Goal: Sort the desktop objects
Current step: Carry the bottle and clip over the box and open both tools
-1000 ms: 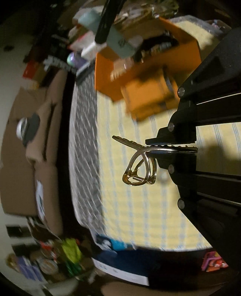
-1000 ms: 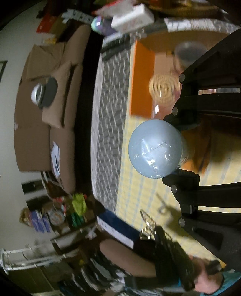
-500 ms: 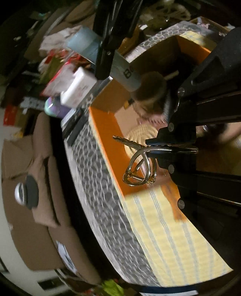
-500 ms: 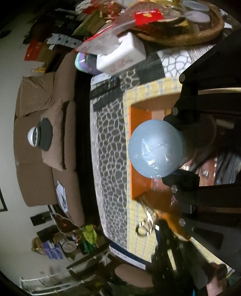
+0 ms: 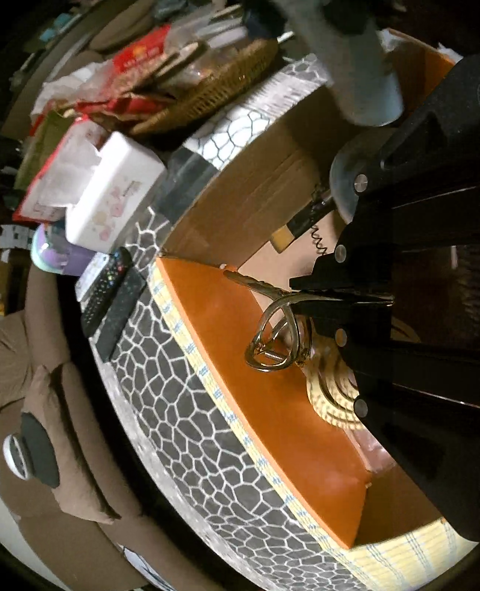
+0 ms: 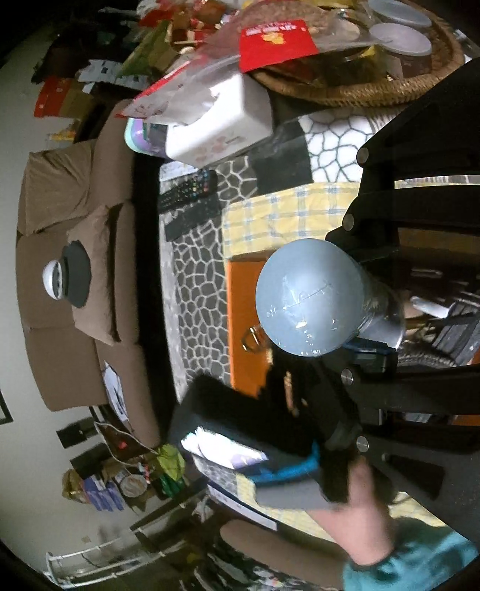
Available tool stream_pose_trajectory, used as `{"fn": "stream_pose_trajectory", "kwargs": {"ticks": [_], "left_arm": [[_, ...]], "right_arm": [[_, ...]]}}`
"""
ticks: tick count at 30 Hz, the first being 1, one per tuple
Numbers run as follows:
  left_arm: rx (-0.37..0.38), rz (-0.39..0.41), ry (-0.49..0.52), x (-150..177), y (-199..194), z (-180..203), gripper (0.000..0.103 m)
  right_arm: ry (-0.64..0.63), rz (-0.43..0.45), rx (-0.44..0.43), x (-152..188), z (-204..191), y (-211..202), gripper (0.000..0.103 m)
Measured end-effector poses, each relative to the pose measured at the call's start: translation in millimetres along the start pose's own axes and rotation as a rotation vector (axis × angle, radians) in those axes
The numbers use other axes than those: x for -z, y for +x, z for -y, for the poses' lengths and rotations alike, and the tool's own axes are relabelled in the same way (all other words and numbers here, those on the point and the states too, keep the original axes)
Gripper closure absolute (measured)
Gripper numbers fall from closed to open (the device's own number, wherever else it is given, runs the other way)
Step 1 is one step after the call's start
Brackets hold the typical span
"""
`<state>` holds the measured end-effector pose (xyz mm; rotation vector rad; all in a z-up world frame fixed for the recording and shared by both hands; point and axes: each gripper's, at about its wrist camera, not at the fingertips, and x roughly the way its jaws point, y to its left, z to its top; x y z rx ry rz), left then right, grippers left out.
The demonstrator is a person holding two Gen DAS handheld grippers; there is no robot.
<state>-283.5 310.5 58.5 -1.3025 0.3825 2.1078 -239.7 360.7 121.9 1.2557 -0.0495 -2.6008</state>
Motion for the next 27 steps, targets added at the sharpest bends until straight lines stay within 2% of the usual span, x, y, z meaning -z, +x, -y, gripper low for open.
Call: {"fn": "stream_pose_trajectory", "kwargs": {"ticks": [5,8,9,11,12,18,21,27], "left_arm": [[-0.008,-0.033,-0.024,5.5,17.5,-1.5,0.097],[-0.005,-0.03,-0.034,9.5,15.3,-1.3,0.095],[-0.002,-0.025,-0.043,10.0,12.2,-1.9,0.093],[0.013,-0.007,-0.066,10.5,1.2,-4.2,0.071],[0.018,0.011,-0.071,12.2,-8.1,-4.6,0.068],[0.0,0.047,-0.051,25.6,-52.5,-4.3,0.067],[0.001,0.062,-0.05,38.2,-73.3,-5.3,0.067],[0.031,0.057,-0.067,63.6,-98.8,-9.5,0.065]], "right_arm": [[-0.022,-0.033,-0.046,11.4,-1.9,-3.4,0.069],[-0.066,-0.082,-0.057,19.5,-8.7,-6.3,0.069],[-0.082,-0.1,-0.057,21.5,-10.8,-6.8,0.069],[-0.123,-0.148,-0.058,26.9,-16.9,-8.2,0.069],[-0.142,-0.17,-0.057,29.5,-19.8,-8.2,0.069],[-0.209,-0.344,-0.08,50.1,-35.6,1.5,0.069],[-0.165,-0.433,-0.094,57.2,-32.0,14.7,0.069],[0.031,-0.559,-0.208,66.5,-14.3,38.8,0.069]]}}
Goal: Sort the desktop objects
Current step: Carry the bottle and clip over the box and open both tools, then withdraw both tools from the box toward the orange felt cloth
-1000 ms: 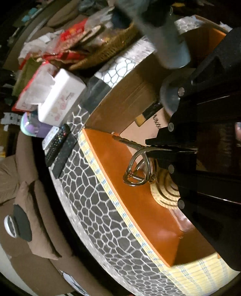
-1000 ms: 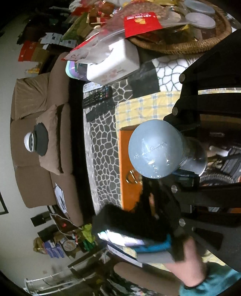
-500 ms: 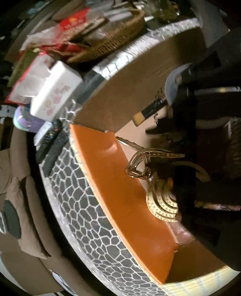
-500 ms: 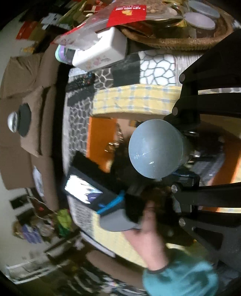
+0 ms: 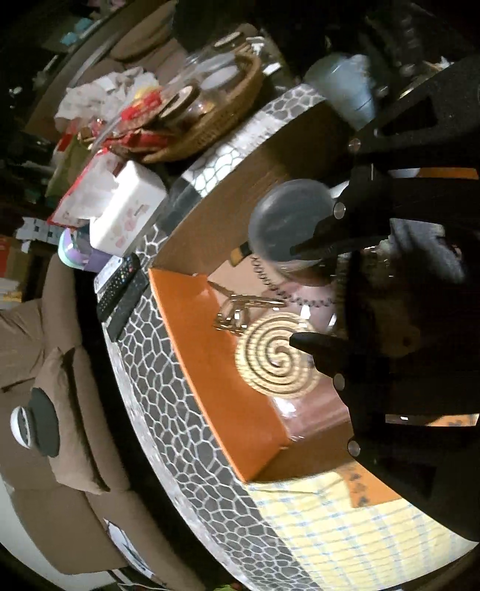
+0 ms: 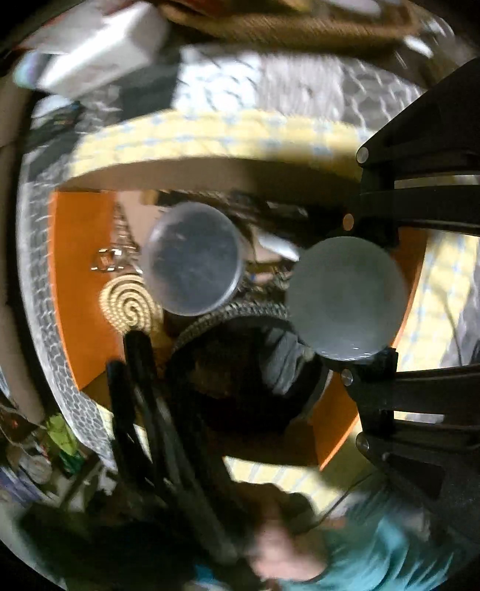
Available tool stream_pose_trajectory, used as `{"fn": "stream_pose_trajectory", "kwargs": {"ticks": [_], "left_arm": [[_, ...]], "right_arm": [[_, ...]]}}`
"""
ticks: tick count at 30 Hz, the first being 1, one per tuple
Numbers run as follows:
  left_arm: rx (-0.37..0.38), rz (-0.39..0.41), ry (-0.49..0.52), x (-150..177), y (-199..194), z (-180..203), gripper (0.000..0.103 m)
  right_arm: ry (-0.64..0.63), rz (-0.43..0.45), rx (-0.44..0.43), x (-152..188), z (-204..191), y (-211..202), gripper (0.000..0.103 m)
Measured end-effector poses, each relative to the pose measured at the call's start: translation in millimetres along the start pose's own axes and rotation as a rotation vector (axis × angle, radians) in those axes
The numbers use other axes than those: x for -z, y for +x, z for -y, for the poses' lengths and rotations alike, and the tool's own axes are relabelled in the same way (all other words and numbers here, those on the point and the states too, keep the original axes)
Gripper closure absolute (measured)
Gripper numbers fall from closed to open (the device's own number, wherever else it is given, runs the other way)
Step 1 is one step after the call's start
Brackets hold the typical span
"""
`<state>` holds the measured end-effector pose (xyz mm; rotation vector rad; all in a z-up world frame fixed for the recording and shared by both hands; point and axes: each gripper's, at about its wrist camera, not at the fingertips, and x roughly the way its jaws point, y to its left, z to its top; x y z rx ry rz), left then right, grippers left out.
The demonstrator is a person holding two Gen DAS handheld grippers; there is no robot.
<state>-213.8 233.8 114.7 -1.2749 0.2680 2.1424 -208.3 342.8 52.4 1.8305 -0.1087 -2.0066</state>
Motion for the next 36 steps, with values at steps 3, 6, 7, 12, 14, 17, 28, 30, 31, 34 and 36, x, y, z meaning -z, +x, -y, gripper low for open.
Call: {"fn": "stream_pose_trajectory", "kwargs": {"ticks": [3,6,7,12,14,17,28,30,31,34,36], "left_arm": [[0.002,0.001,0.005,9.2,-7.0,-0.4,0.065],[0.01,0.002,0.006,17.4,-14.4,-1.4,0.065],[0.011,0.005,0.006,20.6,-18.2,-2.3,0.065],[0.008,0.014,-0.009,32.8,-33.2,-11.4,0.061],[-0.004,0.018,-0.014,37.7,-40.4,-15.8,0.061],[-0.01,0.028,-0.029,44.0,-52.3,-23.7,0.06],[-0.07,0.081,-0.123,76.2,-109.7,-64.3,0.032],[-0.101,0.083,-0.131,83.2,-117.7,-73.2,0.031],[-0.109,0.082,-0.139,86.2,-120.3,-77.8,0.03],[-0.131,0.075,-0.174,95.1,-126.1,-94.3,0.029],[-0.144,0.072,-0.19,100.9,-129.1,-103.0,0.028]], "right_arm": [[0.035,-0.04,0.02,0.5,5.6,15.1,0.069],[0.065,-0.024,0.032,-3.6,10.7,17.2,0.068],[0.076,-0.019,0.05,-5.5,12.7,17.0,0.066],[0.116,0.007,0.154,-13.8,23.0,10.7,0.058],[0.124,0.018,0.185,-15.2,23.3,5.5,0.057],[0.13,0.029,0.217,-15.5,20.7,-3.3,0.052],[-0.01,0.146,0.338,-15.5,-43.6,-36.5,0.035],[-0.036,0.168,0.325,-14.9,-60.1,-37.3,0.032],[-0.042,0.174,0.318,-15.9,-65.7,-35.5,0.032],[-0.057,0.191,0.294,-17.8,-85.5,-33.8,0.03],[-0.061,0.2,0.28,-21.0,-97.9,-32.1,0.029]]}}
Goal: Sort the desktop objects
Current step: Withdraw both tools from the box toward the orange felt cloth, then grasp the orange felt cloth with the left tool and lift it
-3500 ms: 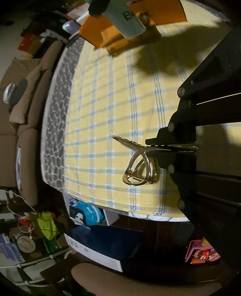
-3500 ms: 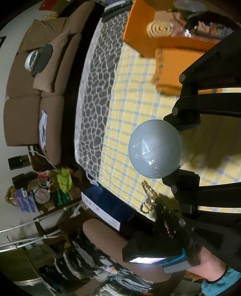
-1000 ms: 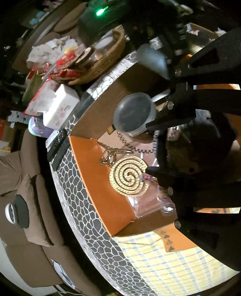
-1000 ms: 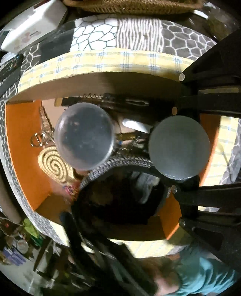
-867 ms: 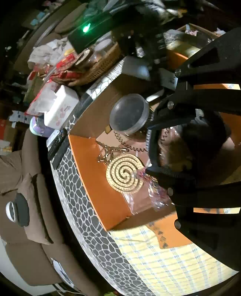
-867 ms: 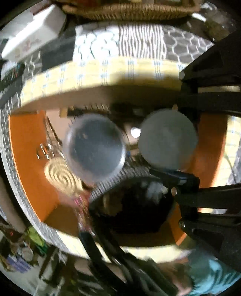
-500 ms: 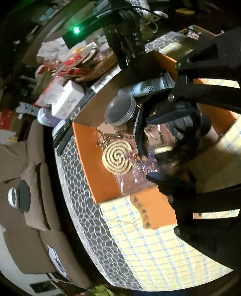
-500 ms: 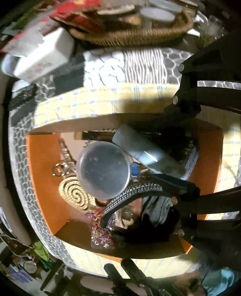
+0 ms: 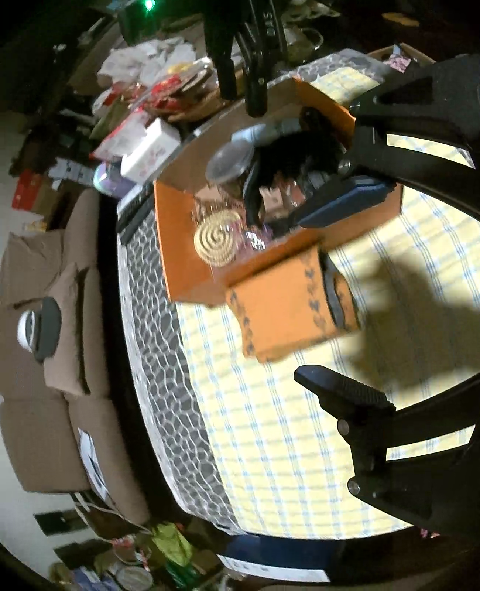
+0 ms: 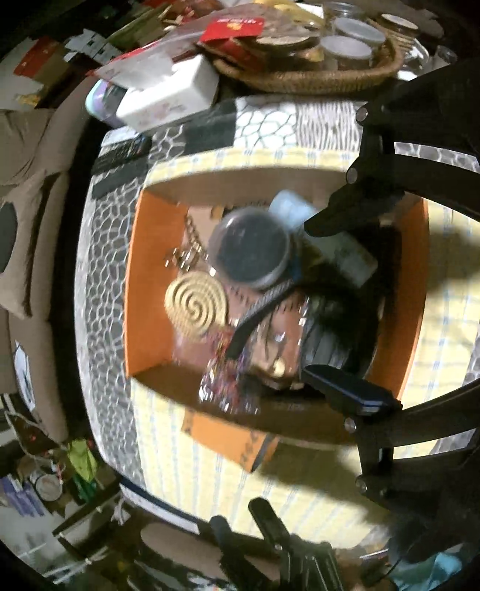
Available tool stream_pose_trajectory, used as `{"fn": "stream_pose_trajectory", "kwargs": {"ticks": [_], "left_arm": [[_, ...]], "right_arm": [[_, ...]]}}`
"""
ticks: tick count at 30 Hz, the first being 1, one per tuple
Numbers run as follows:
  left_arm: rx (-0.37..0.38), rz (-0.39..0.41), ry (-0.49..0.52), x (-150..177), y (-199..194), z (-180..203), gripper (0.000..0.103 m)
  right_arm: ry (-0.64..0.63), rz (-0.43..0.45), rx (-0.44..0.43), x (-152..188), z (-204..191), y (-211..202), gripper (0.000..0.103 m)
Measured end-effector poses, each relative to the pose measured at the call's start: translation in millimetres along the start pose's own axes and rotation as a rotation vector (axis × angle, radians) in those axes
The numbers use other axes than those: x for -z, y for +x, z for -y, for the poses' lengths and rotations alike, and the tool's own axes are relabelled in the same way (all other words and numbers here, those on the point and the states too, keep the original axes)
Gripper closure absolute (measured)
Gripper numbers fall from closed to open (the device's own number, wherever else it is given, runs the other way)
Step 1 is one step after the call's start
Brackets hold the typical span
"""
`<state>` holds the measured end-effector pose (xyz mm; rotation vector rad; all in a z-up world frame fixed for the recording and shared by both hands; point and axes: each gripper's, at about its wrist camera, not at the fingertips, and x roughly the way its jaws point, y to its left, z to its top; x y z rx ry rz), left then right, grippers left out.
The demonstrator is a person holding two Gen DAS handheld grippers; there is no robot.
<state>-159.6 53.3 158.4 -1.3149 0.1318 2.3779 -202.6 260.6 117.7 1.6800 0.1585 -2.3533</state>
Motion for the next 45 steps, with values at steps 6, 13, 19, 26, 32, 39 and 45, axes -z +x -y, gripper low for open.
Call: {"fn": "stream_pose_trajectory", "kwargs": {"ticks": [6,13,19,26,32,39,45], "left_arm": [[-0.021,-0.018,-0.064,12.1,5.7,-28.4,0.013],[0.017,-0.061,-0.182,21.1,38.7,-48.6,0.013],[0.02,-0.087,-0.246,26.5,68.6,-56.7,0.013],[0.016,0.001,-0.232,43.9,60.0,-63.0,0.013],[-0.013,0.07,-0.172,51.5,54.8,-61.0,0.027],[-0.01,0.106,-0.057,53.0,53.1,-39.0,0.03],[-0.063,0.071,0.013,54.7,71.0,-28.7,0.042]], "right_arm": [[-0.001,0.048,-0.049,-10.5,-29.9,-3.0,0.026],[-0.011,0.095,-0.088,-21.3,-62.2,2.8,0.026],[-0.002,0.132,-0.115,-24.7,-72.1,11.3,0.026],[0.046,0.166,-0.161,-21.4,-62.1,14.2,0.026],[0.026,0.189,-0.153,-15.4,-67.1,13.4,0.026],[0.012,0.199,-0.172,-12.2,-73.9,15.0,0.026],[0.004,0.19,-0.178,-10.0,-75.1,22.2,0.026]]}}
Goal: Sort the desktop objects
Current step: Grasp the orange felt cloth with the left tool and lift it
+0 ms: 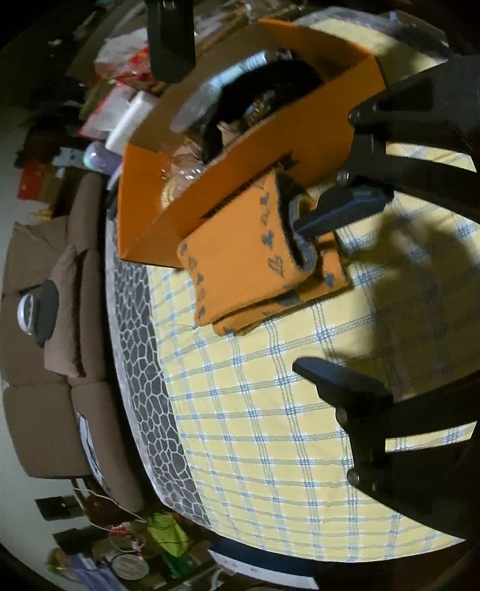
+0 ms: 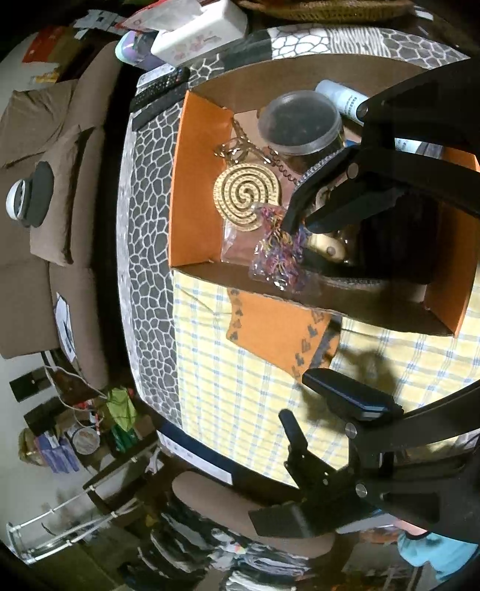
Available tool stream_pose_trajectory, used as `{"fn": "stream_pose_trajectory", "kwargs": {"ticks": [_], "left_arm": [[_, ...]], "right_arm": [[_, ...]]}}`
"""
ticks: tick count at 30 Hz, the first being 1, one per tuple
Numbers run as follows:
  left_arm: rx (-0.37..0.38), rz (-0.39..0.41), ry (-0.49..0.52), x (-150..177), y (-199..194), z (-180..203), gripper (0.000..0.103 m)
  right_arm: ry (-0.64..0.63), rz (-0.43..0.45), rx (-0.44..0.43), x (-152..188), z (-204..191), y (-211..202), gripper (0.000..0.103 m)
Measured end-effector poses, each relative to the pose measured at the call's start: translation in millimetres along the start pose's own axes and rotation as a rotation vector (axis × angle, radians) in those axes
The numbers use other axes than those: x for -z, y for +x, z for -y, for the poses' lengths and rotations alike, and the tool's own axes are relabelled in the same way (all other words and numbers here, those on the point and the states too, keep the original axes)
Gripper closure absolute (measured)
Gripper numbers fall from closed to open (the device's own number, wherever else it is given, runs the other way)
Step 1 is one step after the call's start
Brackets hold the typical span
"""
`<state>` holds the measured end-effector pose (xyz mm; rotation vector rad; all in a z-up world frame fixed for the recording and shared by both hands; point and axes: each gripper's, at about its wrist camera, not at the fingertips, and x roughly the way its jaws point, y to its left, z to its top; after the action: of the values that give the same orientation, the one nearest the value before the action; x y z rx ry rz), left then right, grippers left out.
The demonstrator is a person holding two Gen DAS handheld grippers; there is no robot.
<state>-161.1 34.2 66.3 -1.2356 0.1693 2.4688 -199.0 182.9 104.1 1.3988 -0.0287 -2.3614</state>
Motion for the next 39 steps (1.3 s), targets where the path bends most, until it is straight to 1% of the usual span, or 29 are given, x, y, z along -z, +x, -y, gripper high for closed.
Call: {"fn": "stream_pose_trajectory", "kwargs": {"ticks": [1,4,6,7,8,9,11,13,18,21,23,27,31,36,39], "left_arm": [[-0.007,0.002,0.003,-1.4,2.9,1.2,0.043],[-0.016,0.012,0.015,-7.6,8.8,4.6,0.043],[-0.042,0.008,0.034,-12.4,15.7,9.2,0.043],[-0.054,0.004,0.041,-13.5,19.1,10.4,0.047],[-0.059,-0.002,0.042,-14.7,22.5,11.4,0.057],[-0.063,-0.01,0.035,-15.9,26.3,11.2,0.063],[-0.074,-0.021,0.008,-18.5,32.3,8.6,0.086],[-0.071,-0.027,-0.014,-19.6,33.5,4.9,0.094],[-0.049,0.019,-0.057,-26.7,11.5,-4.4,0.096],[-0.015,0.066,-0.102,-39.7,-15.2,-16.0,0.096],[-0.003,0.099,-0.112,-50.1,-34.6,-19.3,0.096],[0.004,0.168,-0.102,-76.8,-80.4,-19.9,0.096],[-0.012,0.223,-0.071,-103.7,-126.9,-12.6,0.096],[-0.022,0.262,-0.068,-125.3,-167.5,-3.6,0.096],[-0.017,0.271,-0.077,-132.2,-183.8,3.1,0.096]], "right_arm": [[0.001,-0.001,0.0,0.7,0.3,1.1,0.026],[0.002,-0.005,-0.001,2.5,1.9,4.1,0.026],[0.0,-0.007,0.005,2.9,3.1,5.8,0.026],[0.003,-0.007,0.006,3.6,4.2,6.6,0.026],[0.006,-0.007,0.006,3.7,4.8,7.0,0.026],[0.009,-0.005,0.007,4.2,5.6,7.3,0.026],[0.014,-0.004,0.007,4.6,6.4,8.7,0.026],[0.013,-0.006,0.009,5.2,6.0,10.0,0.026],[0.008,-0.009,0.004,6.9,3.4,11.8,0.026],[0.0,-0.001,0.0,7.3,-0.4,10.7,0.026],[-0.008,0.004,-0.01,8.4,-5.3,10.3,0.026],[-0.029,0.022,-0.035,12.1,-21.1,8.5,0.026],[-0.026,0.049,-0.087,15.4,-40.0,7.2,0.026],[-0.001,0.108,-0.161,19.2,-62.1,-1.7,0.026],[0.018,0.159,-0.151,22.6,-71.8,-10.8,0.026]]}}
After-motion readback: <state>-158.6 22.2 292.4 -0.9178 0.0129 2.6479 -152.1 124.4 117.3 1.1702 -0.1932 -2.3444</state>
